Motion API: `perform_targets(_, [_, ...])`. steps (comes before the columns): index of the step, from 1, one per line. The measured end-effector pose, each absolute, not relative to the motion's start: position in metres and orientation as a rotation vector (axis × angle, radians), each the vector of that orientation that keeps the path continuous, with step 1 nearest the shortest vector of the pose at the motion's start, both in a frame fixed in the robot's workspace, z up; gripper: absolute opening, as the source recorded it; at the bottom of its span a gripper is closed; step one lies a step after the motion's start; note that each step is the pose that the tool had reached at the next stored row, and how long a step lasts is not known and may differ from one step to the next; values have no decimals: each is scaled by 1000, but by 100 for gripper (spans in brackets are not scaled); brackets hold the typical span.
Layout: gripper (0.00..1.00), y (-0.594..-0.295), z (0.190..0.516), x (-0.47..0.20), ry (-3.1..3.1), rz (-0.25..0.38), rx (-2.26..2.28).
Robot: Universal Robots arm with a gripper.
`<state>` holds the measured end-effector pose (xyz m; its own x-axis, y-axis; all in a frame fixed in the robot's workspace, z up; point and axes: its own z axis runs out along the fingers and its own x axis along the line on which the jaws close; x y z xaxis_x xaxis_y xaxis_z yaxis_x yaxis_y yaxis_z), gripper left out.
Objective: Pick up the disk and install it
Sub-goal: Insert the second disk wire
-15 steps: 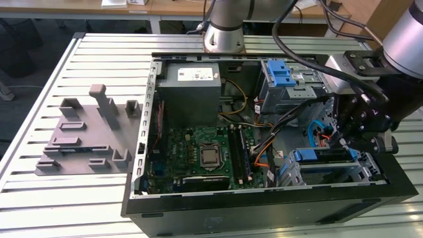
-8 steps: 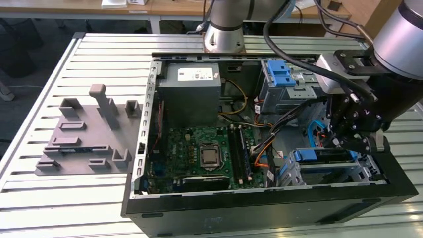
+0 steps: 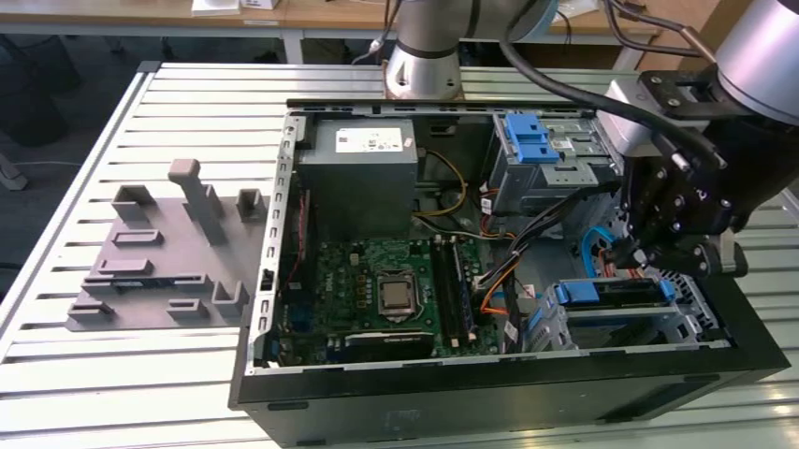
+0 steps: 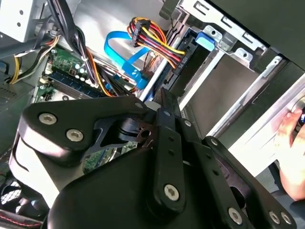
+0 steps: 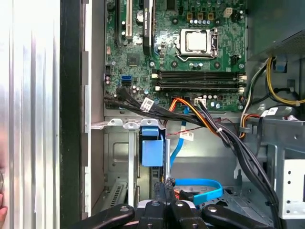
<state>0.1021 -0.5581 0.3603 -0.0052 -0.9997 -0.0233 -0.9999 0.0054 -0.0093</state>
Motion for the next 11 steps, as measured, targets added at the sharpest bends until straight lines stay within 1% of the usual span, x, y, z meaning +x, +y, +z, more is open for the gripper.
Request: perform_targets(11, [11, -549, 370, 102, 2211, 15, -2199])
